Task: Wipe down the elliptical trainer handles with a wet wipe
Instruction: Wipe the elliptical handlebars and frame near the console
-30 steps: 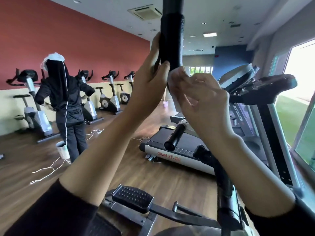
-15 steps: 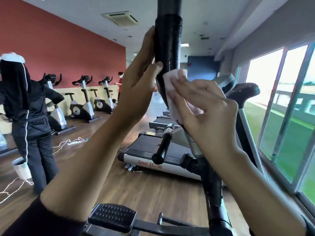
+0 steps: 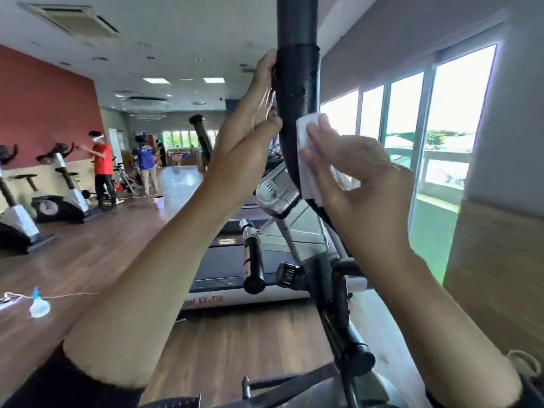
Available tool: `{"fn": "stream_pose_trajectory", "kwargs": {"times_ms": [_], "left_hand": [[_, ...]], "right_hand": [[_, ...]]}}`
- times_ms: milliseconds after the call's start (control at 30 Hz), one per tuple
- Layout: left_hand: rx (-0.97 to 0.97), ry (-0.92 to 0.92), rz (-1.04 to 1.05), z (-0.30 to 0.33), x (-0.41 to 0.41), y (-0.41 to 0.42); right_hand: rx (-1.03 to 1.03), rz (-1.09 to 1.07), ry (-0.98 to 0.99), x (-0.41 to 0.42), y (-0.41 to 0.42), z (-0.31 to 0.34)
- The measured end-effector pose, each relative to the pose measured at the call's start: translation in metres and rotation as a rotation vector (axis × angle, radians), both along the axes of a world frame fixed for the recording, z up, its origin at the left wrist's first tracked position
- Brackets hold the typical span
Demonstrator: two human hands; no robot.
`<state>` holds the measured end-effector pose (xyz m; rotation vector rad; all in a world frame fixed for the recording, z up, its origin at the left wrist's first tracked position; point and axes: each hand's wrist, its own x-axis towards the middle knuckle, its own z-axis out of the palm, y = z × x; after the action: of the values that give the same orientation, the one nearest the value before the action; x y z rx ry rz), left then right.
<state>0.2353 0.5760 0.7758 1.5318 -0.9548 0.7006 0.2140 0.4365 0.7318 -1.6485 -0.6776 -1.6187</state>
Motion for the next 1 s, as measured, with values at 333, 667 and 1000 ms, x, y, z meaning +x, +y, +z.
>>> {"fn": "stream_pose_trajectory", "kwargs": {"times_ms": [333,667,1000], "left_hand": [[-0.033,-0.033,-0.129,-0.003,0.011,0.005],[-0.037,-0.111,-0.186,-0.007,0.023,0.008],[-0.042,-0.05,-0.523,-0.006,0.039,0.013]], "right_hand": [[0.03,-0.186,-0.049,-0.006,0.02,0.048],[0.006,-0.264,-0.08,-0.008,0.023,0.027],[-0.004,-0.508,-0.105,-0.016,0.039,0.025]]}}
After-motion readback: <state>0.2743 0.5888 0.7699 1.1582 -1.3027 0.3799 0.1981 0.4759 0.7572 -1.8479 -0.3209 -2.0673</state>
